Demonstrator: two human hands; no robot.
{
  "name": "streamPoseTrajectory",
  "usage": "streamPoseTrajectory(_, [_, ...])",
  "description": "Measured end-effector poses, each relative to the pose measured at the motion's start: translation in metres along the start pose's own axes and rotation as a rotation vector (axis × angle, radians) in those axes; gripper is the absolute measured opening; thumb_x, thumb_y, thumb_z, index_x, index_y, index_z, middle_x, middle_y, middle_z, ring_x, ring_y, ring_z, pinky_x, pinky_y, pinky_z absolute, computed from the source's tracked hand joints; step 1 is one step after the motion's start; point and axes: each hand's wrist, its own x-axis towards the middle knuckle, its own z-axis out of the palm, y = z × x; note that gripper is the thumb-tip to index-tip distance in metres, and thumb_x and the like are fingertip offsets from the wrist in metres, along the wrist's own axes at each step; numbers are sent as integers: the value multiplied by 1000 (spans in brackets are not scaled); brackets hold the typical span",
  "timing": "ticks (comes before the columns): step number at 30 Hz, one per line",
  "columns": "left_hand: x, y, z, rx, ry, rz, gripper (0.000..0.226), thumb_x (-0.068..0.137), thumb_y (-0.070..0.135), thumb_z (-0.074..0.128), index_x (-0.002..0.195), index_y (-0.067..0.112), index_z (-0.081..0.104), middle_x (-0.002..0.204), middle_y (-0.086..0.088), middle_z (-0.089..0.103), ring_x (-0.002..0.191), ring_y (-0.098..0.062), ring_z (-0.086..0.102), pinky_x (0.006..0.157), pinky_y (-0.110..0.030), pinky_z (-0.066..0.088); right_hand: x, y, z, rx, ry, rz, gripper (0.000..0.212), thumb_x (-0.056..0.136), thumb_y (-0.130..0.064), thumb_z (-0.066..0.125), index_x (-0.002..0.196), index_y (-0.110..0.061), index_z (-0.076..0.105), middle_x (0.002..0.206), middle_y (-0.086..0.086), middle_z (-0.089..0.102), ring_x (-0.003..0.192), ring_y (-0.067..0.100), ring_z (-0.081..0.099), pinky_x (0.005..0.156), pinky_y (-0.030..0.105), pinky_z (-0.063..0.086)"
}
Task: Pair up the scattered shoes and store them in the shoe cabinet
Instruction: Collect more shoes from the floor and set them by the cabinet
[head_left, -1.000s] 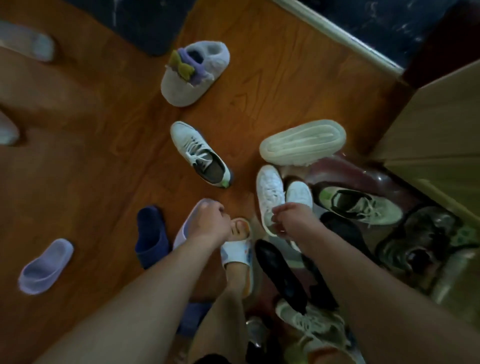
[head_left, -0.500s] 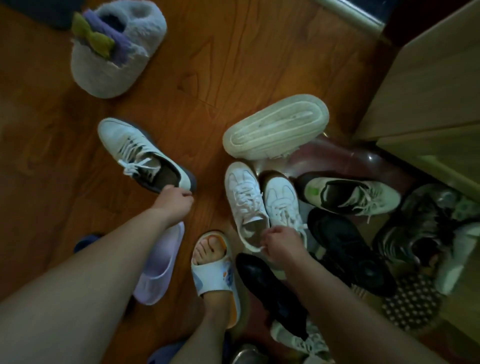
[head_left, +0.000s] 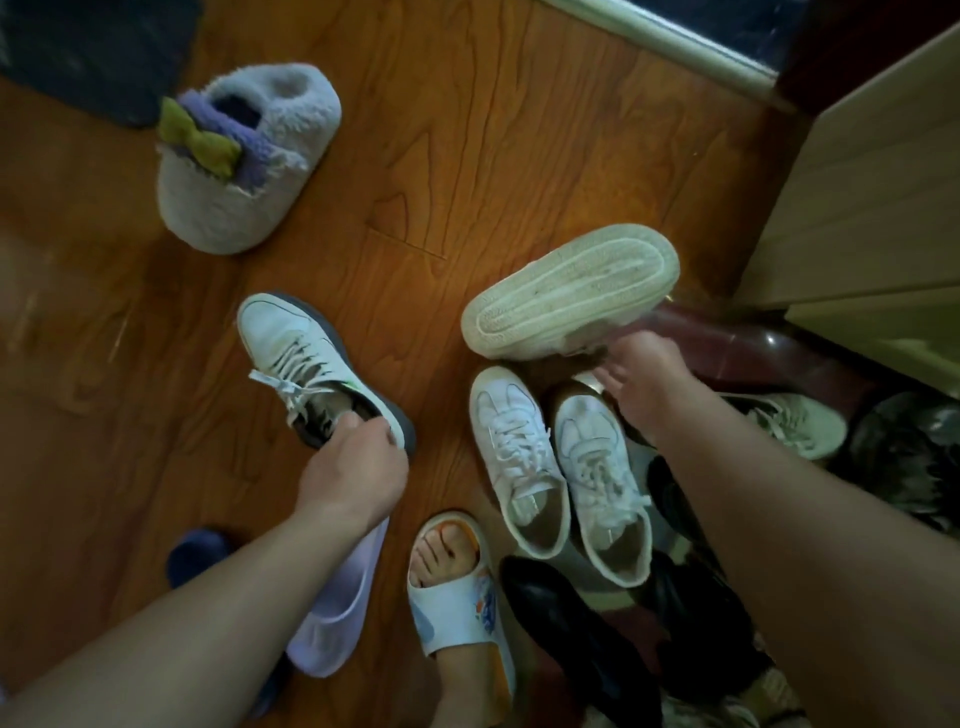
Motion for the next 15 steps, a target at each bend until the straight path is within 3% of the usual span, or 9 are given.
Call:
streamPoseTrajectory(4, [13, 9, -12, -160, 119, 78, 20, 94, 31, 45, 107, 30, 60, 114, 0, 51, 96, -22, 56, 85, -38, 50, 24, 3, 26, 163, -57, 9, 52, 75, 16, 48, 120, -5, 61, 124, 16, 62, 114, 31, 59, 102, 44, 51])
streamPoseTrajectory(6, [33, 7, -28, -231, 196, 103, 25, 95, 29, 49, 117, 29, 59, 119, 0, 52, 105, -22, 55, 90, -39, 50, 31, 10, 37, 172, -66, 19, 44, 72, 14, 54, 111, -4, 65, 120, 17, 64, 108, 29, 62, 99, 39, 52])
streamPoseTrajectory(9, [65, 3, -55, -300, 240, 108, 35, 95, 23, 52, 131, 24, 54, 127, -4, 53, 111, -21, 55, 93, -40, 50, 31, 21, 49, 147, -95, -6, 25, 78, 2, 65, 99, -11, 67, 109, 12, 69, 92, 20, 66, 85, 31, 49])
streamPoseTrajectory(12, [99, 3, -86, -352, 363, 127, 48, 94, 19, 54, 141, 22, 47, 129, -4, 52, 107, -17, 53, 83, -32, 44, 33, 23, 57, 153, -144, -14, 21, 86, -9, 70, 105, -16, 64, 114, 4, 72, 105, 16, 66, 102, 37, 46])
streamPoseTrajectory(15, [139, 8, -122, -256, 458, 128, 58, 90, 20, 54, 147, 19, 39, 140, -8, 44, 121, -27, 51, 96, -41, 45, 32, 17, 74, 152, -172, -101, 31, 85, -16, 74, 113, -16, 60, 111, 2, 72, 103, 18, 70, 101, 43, 49])
